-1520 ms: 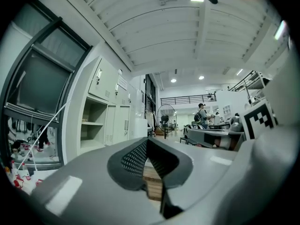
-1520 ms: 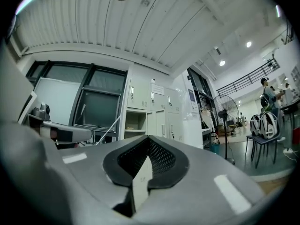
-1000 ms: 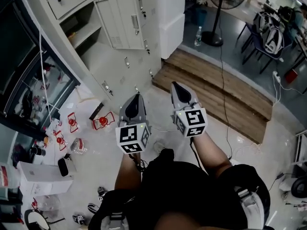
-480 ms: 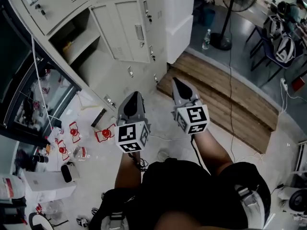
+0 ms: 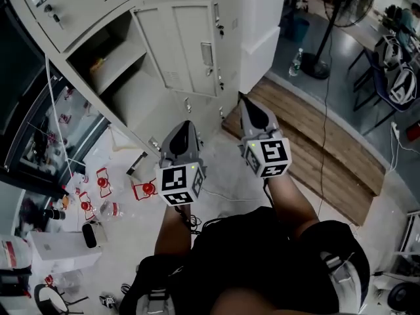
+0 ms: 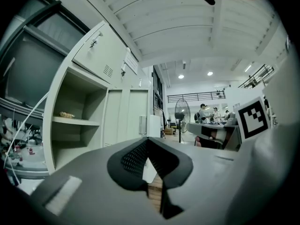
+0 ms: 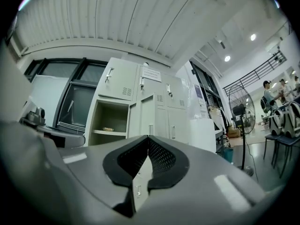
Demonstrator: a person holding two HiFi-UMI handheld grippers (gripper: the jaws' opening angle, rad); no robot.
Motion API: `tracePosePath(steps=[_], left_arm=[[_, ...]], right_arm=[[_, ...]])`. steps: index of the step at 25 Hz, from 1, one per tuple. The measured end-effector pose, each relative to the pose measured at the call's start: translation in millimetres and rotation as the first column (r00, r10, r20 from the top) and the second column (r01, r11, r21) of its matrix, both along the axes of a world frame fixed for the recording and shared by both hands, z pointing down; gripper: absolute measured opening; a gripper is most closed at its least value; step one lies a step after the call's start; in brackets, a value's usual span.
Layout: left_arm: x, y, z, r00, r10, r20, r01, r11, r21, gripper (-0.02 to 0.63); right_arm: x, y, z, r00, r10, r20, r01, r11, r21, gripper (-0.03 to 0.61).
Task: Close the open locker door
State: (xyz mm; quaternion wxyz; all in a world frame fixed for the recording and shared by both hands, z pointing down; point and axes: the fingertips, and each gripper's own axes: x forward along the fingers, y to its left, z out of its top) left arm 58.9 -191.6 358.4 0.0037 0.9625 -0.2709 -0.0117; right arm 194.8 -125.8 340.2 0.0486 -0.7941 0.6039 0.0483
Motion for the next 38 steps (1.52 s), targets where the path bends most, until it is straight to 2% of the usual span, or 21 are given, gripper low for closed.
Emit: tracePosePath(steps=[9,15,18,22,26,31,38], left_arm=[[13,-26,-3,0.995,-0.094,0.025,0.093,0.995,0.024,0.0],[43,-39,-9,0.983,-0.183,0.023,0.182,0.983,0.035,0.0],[55,-45,-14,0.971,-0.238,0.01,0.238,0.971,0.034,0.0],[69,-50,-14,0.95,-0.312,0.005,0.311,0.95,0.028,0.0],[71,-53,-10,0.92,-0.392,-0.001,0.392,0.92,0.019,0.0],[66,-55,-6,0.869,-0.495,-0.008,0.495,0.869,0.004,0.0],[61,-56,3,0.808,-0.589,0.002,0.589,0.808,-0.007,0.0]], right_arm=[[31,-34,-6,0.998,-0.068,0.001,0.068,0.997,0.021,0.011],[48,-63,-12,0.97,-0.243,-0.006,0.243,0.969,0.04,0.023],[56,-77,-19,0.942,-0.336,-0.017,0.336,0.941,0.049,0.114],[66,-99,-19,0.899,-0.438,-0.014,0.439,0.898,0.028,0.169],[72,-123,-11,0.857,-0.514,-0.016,0.514,0.857,-0.019,0.178],[77,-151,-6,0.796,-0.605,-0.017,0.603,0.796,-0.058,0.179],[84,-178,-2,0.718,-0.696,-0.015,0.693,0.716,-0.082,0.179]])
